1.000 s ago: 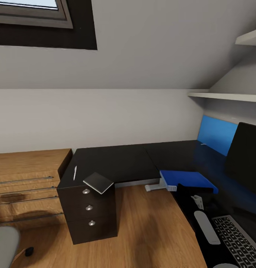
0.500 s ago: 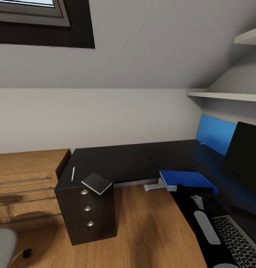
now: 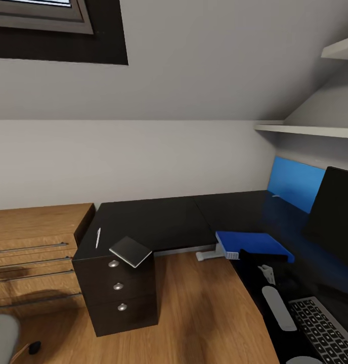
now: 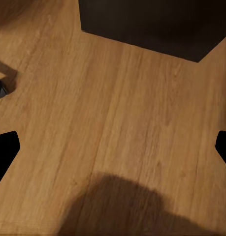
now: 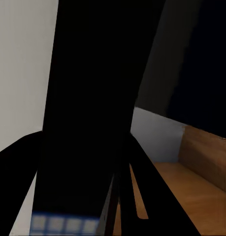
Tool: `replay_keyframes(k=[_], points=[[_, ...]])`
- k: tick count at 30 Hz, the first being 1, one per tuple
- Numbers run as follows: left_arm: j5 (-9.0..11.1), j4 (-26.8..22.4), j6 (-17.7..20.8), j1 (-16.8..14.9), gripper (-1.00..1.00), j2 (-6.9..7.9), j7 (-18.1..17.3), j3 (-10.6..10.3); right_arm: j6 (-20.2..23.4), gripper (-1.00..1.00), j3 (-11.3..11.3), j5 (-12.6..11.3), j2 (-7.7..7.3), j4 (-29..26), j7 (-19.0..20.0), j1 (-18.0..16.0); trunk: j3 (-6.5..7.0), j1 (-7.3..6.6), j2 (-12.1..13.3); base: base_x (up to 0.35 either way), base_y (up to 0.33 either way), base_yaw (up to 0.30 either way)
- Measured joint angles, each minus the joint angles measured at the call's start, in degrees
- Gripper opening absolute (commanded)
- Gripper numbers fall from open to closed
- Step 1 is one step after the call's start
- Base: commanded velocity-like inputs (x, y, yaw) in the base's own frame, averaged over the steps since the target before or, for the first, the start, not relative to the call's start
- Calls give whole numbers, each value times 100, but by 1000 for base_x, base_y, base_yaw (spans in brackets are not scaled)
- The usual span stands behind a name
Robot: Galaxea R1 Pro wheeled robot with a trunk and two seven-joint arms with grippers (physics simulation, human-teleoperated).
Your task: In the bedroom, organize the workspace by keeping the computer under the desk, ensuring the monitor is on the desk, placing the keyboard on the desk next to the monitor, placing the mouse on the desk next to the keyboard, moving the folder from the swivel chair onto the desk next to the mouse, stacking the notebook on top of the folder with the pen on top of the notebook, and positioning the swivel chair next to the desk.
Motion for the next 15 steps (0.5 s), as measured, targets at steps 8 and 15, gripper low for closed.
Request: replay_keyframes(k=[8,15], points=[[24,199,-58,-1,100,-171,10,138,83,-100,-51,248,118,100,62,7,0,0,0,0,0,0],[23,199,-51,-1,100,-177,10,134,84,-100,-56,379,112,102,78,17,0,0,0,0,0,0]])
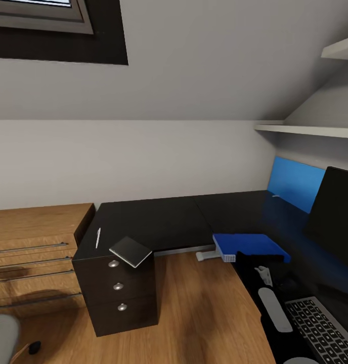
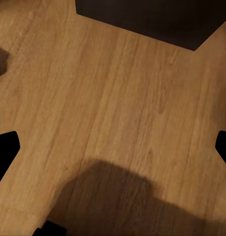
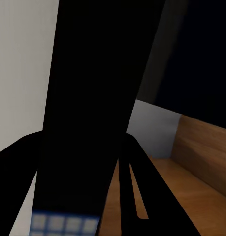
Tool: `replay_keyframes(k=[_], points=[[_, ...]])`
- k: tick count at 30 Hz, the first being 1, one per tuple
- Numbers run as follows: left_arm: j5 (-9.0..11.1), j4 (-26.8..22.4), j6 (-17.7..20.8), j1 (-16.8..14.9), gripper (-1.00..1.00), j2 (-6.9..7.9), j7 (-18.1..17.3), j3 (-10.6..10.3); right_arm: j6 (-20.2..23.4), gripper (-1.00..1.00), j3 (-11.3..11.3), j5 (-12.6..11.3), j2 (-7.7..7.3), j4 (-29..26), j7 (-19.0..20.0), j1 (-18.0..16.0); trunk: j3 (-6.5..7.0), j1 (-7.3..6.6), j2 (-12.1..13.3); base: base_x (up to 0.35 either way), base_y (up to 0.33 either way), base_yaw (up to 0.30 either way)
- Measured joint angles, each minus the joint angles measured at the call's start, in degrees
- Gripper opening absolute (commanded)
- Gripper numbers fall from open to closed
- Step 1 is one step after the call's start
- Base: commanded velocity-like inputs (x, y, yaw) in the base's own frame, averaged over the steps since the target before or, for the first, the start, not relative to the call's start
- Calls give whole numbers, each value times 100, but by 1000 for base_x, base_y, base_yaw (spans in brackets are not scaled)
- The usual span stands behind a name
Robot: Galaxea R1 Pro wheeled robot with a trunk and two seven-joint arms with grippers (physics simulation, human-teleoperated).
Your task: In the bedroom, organize the workspace by keeping the computer under the desk, ensuring the monitor is on the desk, placing the keyboard on the desk next to the monitor, placing the mouse on the desk next to the keyboard, moving the folder from the swivel chair onto the desk next to the mouse, stacking the notebook on top of the folder with the pen on top of the notebook, and positioning the swivel chair next to the desk.
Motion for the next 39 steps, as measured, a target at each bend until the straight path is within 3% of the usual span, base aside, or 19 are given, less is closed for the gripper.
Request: replay_keyframes(k=[7,13,39], points=[[2,0,0,0,100,-3,0,-2,-20,-100,-24,7,-33,0,-42,6,0,0,0,0,0,0],[4,0,0,0,100,-3,0,1,-117,-100,-55,1,-258,-1,-58,5,0,0,0,0,0,0],[-6,1,-8,0,100,-3,0,1,-132,-100,-56,-2,-289,8,-77,6,0,0,0,31,0,0]])
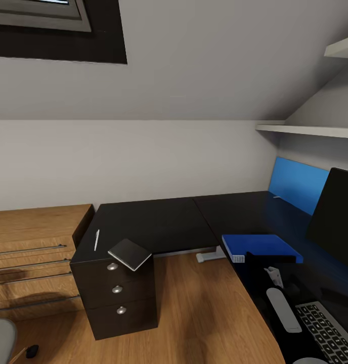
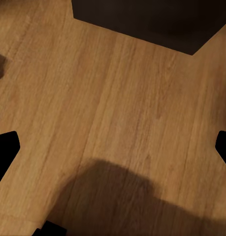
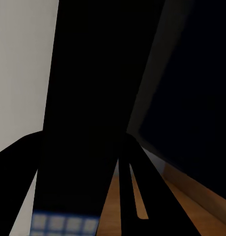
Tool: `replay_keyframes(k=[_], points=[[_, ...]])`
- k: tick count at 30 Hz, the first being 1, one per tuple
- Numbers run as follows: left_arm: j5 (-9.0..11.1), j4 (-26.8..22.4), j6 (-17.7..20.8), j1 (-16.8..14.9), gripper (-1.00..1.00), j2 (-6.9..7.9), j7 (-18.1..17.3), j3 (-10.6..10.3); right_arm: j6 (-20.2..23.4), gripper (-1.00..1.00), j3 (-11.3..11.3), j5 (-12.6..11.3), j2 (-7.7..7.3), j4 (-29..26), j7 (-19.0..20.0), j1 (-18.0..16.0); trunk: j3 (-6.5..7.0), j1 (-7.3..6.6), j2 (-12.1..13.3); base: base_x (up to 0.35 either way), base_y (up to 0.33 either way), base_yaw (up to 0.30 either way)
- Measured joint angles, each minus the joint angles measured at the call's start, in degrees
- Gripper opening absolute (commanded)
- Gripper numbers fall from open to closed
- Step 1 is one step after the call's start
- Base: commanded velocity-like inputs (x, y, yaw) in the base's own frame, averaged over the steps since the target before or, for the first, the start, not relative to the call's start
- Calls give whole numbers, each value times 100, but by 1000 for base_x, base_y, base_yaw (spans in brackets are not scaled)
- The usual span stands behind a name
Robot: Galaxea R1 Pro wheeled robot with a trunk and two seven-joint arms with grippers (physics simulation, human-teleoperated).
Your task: In the bedroom, organize the workspace by keeping the computer under the desk, ensuring the monitor is on the desk, placing the keyboard on the desk next to the monitor, placing the mouse on the desk next to the keyboard, moving the folder from the swivel chair onto the desk next to the mouse, stacking the notebook on top of the folder with the pen on top of the notebook, and positioning the swivel chair next to the desk.
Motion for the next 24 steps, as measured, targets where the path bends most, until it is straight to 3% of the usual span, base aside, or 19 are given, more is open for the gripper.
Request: replay_keyframes(k=[9,10,24], points=[[0,1,5,0,100,0,0,0,-1,-100,0,-1,0,0,-58,0,0,0,0,0,0,0],[0,0,4,0,100,0,0,0,-1,100,0,-1,0,0,-59,0,0,0,0,0,0,0],[0,0,0,0,100,-2,-5,0,0,100,6,-1,0,0,-131,0,0,0,0,0,0,0]])
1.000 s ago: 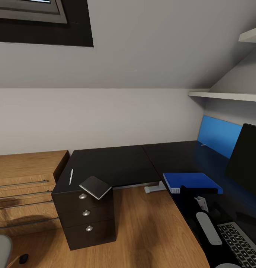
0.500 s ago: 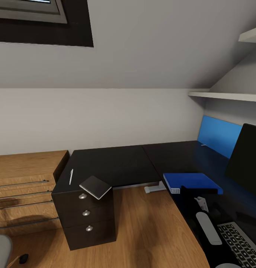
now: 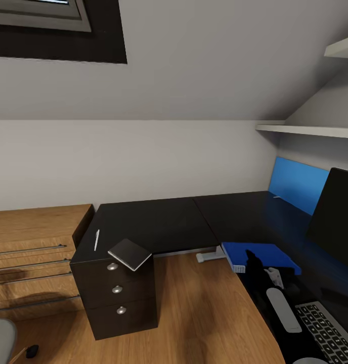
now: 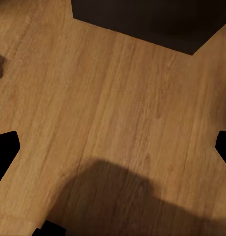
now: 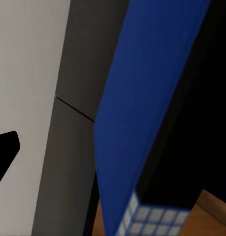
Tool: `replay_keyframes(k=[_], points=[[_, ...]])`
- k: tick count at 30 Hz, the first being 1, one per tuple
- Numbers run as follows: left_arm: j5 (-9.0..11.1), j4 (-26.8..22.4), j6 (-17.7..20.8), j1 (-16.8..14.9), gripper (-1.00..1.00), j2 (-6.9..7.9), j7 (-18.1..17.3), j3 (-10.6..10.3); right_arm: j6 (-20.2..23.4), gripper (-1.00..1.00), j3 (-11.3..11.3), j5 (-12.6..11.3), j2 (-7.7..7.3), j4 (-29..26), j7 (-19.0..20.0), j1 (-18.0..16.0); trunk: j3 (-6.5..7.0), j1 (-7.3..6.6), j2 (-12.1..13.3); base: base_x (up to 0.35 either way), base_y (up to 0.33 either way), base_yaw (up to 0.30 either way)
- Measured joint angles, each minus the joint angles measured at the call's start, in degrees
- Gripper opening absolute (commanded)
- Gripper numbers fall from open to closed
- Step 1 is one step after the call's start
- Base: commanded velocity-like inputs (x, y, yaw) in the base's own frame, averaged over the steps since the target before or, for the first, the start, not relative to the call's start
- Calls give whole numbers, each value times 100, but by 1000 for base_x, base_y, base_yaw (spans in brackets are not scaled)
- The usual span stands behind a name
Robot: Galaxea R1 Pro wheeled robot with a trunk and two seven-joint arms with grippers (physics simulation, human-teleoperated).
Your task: In the bedroom, organize the workspace by keeping the computer under the desk, ensuring the monitor is on the desk, placing the keyboard on the desk next to the monitor, placing the mouse on the desk next to the keyboard, moving the folder from the swivel chair onto the desk next to the mouse, stacking the notebook on top of the folder with the pen on top of the notebook, and positioning the swivel chair next to the desk.
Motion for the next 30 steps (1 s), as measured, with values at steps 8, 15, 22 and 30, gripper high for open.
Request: replay_keyframes(k=[8,15,22,30], points=[[0,0,0,0,100,-6,-4,0,0,100,17,0,0,-9,0,0,0,1,0,-97,0,0],[0,7,8,0,100,-8,-4,0,0,100,35,3,0,-9,0,0,0,0,0,-14,0,0],[1,8,10,0,100,-7,2,-1,-2,100,60,59,15,-36,12,0,125,-153,279,0,0,0],[5,16,17,0,100,-15,5,-25,0,100,538,1049,43,-66,-4,0,234,-286,522,0,0,0]])
